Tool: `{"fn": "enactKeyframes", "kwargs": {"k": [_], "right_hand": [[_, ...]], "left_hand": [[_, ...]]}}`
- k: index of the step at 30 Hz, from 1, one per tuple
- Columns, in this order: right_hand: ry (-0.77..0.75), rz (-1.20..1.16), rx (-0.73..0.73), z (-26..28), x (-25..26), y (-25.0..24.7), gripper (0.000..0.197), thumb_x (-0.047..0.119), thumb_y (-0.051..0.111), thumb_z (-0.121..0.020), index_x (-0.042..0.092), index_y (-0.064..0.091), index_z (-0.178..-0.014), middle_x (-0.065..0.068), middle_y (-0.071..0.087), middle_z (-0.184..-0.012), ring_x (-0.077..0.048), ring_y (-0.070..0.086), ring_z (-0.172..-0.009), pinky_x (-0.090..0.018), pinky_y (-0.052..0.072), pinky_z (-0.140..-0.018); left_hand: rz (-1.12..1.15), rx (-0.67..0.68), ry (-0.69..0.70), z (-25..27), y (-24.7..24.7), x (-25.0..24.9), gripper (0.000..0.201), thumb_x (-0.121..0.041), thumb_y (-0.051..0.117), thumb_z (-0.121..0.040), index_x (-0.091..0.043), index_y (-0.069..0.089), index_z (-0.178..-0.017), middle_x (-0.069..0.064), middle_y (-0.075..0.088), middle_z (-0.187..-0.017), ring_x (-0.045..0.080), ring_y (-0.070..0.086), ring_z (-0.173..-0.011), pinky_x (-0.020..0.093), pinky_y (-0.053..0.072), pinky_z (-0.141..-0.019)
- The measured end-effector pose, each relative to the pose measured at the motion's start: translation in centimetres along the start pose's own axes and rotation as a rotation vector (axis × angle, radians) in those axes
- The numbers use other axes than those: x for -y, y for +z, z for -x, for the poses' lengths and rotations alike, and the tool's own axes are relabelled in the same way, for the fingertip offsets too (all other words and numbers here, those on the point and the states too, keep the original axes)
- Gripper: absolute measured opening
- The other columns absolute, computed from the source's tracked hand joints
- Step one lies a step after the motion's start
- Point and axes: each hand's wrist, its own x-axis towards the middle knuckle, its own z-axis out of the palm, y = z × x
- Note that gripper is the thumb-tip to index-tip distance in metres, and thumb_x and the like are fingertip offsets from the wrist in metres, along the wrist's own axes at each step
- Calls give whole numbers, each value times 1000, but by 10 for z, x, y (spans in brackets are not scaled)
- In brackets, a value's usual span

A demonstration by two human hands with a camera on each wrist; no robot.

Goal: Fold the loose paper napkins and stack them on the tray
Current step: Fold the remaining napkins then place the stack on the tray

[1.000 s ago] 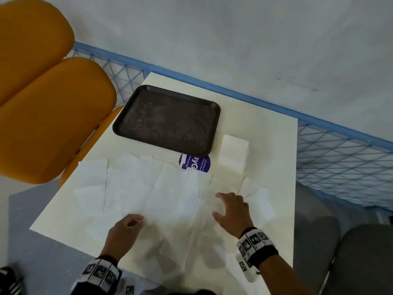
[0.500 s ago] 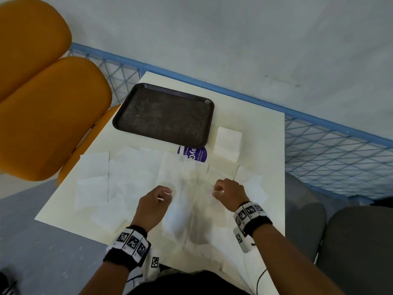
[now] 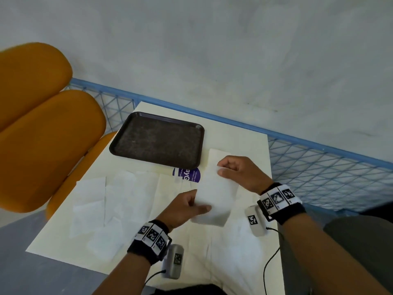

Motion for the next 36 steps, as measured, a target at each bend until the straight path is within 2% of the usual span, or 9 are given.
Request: {"fn": "enactKeyframes", "kwargs": {"k": [4, 7, 11, 17, 21, 26, 30, 33, 36], "right_hand": [[0, -161, -69, 1, 15, -18, 15, 10, 72, -90, 21, 72, -100, -6, 77, -98, -11, 70, -86, -29, 55, -82], [-44, -112, -154, 3, 16, -22, 26, 12, 73, -89, 28, 68, -110, 3, 74, -108, -8, 68, -100, -30, 53, -90], [-61, -76, -187, 8, 17, -17, 36, 19, 70, -91, 41, 61, -118, 12, 63, -123, -15, 64, -86, -29, 56, -68], [-184, 185, -199, 20, 21, -3, 29, 41, 69, -92, 36, 67, -120, 25, 60, -127, 5, 52, -120, -17, 39, -101], [-189, 178, 13, 32, 21, 15, 18, 36, 71, -91, 31, 71, -108, 16, 71, -109, -1, 63, -105, -13, 46, -92], [-147, 169, -77, 33, 12, 22, 8, 26, 68, -94, 21, 73, -93, 12, 71, -86, -7, 65, -82, -27, 53, -83], [-99, 117, -83, 35, 9, 19, 7, 26, 71, -92, 20, 73, -90, 12, 70, -79, -3, 62, -74, -19, 49, -73], [-91, 88, -44, 36, 7, 15, 6, 25, 70, -92, 21, 74, -92, 16, 70, -80, -1, 64, -76, -17, 50, -75], [-97, 72, -28, 35, 1, 11, 6, 24, 68, -93, 23, 73, -91, 16, 70, -80, -2, 63, -75, -19, 50, -74]], "left_hand": [[103, -54, 18, 4, 7, -18, 27, -32, 77, -87, -14, 75, -107, 3, 78, -104, 23, 74, -97, 37, 60, -82], [95, -99, 68, 6, 8, -31, 27, -34, 76, -88, -13, 76, -105, 4, 78, -100, 22, 75, -94, 35, 60, -82], [99, -158, 105, 9, 7, -42, 22, -36, 72, -90, -17, 75, -102, 0, 78, -96, 14, 74, -88, 26, 59, -75], [40, -209, 176, 12, 2, -47, 22, -38, 70, -91, -19, 75, -101, -3, 77, -96, 13, 73, -89, 26, 60, -76], [-23, -253, 223, 10, -5, -47, 18, -39, 69, -91, -22, 75, -96, -2, 75, -91, 13, 72, -85, 27, 58, -74], [-230, -329, 232, 7, -10, -47, 15, -44, 65, -92, -32, 62, -101, -13, 64, -92, 11, 64, -85, 9, 50, -62], [-256, -469, 321, 3, -15, -44, 29, -47, 70, -88, -40, 55, -112, -23, 60, -109, 3, 61, -99, 13, 51, -73], [-232, -334, 274, -1, -16, -46, 47, -55, 65, -89, -43, 48, -131, -31, 51, -125, 0, 56, -112, 15, 49, -84], [-239, -252, 244, -5, -9, -52, 18, -44, 64, -94, -37, 64, -110, -15, 68, -107, 13, 66, -98, 18, 57, -73]]}}
